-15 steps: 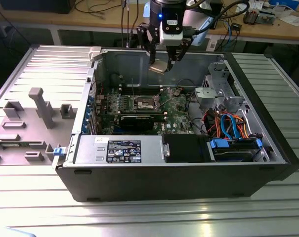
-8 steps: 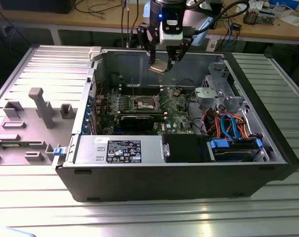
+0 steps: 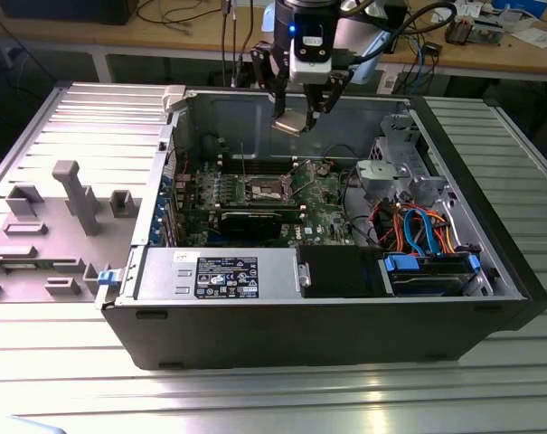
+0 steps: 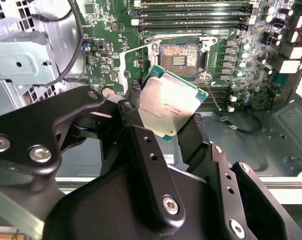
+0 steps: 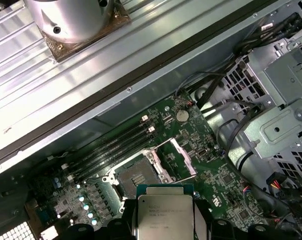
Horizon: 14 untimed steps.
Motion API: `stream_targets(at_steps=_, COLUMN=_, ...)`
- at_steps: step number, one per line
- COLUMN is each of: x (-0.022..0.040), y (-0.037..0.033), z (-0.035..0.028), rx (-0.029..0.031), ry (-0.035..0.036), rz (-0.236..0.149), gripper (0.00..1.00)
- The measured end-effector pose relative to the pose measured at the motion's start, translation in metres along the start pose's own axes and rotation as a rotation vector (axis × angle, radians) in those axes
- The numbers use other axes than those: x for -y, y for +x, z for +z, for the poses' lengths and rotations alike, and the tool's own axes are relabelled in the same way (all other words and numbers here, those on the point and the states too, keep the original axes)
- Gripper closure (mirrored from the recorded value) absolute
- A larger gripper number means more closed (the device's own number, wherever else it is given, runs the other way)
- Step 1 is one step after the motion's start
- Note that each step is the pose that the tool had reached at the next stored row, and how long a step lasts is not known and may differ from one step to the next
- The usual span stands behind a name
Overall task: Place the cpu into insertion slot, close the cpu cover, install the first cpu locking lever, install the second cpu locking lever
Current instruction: 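Place the cpu into insertion slot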
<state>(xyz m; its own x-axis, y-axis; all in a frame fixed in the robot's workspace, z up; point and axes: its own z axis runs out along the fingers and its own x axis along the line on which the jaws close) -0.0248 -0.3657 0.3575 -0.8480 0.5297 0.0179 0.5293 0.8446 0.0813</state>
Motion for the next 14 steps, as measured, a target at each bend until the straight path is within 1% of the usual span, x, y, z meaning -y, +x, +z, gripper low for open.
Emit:
stream_targets(at_steps=1, x=0.0, y=0.0, z=0.0, rx=0.0009, ry=-0.0002, rz=0.011, gripper=0.46)
stream_targets(at_steps=2, x=0.0, y=0.0, z=0.0001, rx=0.0025, ry=-0.0006, rz=0.031, gripper=0.46)
stream_targets(at_steps=4, x=0.0, y=0.0, z=0.0001, rx=0.0041, ry=-0.0009, rz=0.05, gripper=0.46)
stream_targets(at_steps=5, x=0.0, y=0.0, z=0.0001, rx=0.0045, ry=-0.001, rz=0.055, gripper=0.46)
stream_targets(at_steps=12, x=0.0, y=0.0, z=0.0001, rx=0.0047, ry=-0.0011, rz=0.057, gripper=0.46)
stream_targets(at_steps=13, x=0.0, y=0.0, z=0.0001, rx=0.005, ry=-0.0011, rz=0.06, gripper=0.46)
stream_targets(at_steps=14, x=0.0, y=0.0, z=0.0003, rx=0.0061, ry=-0.0014, rz=0.075, gripper=0.46)
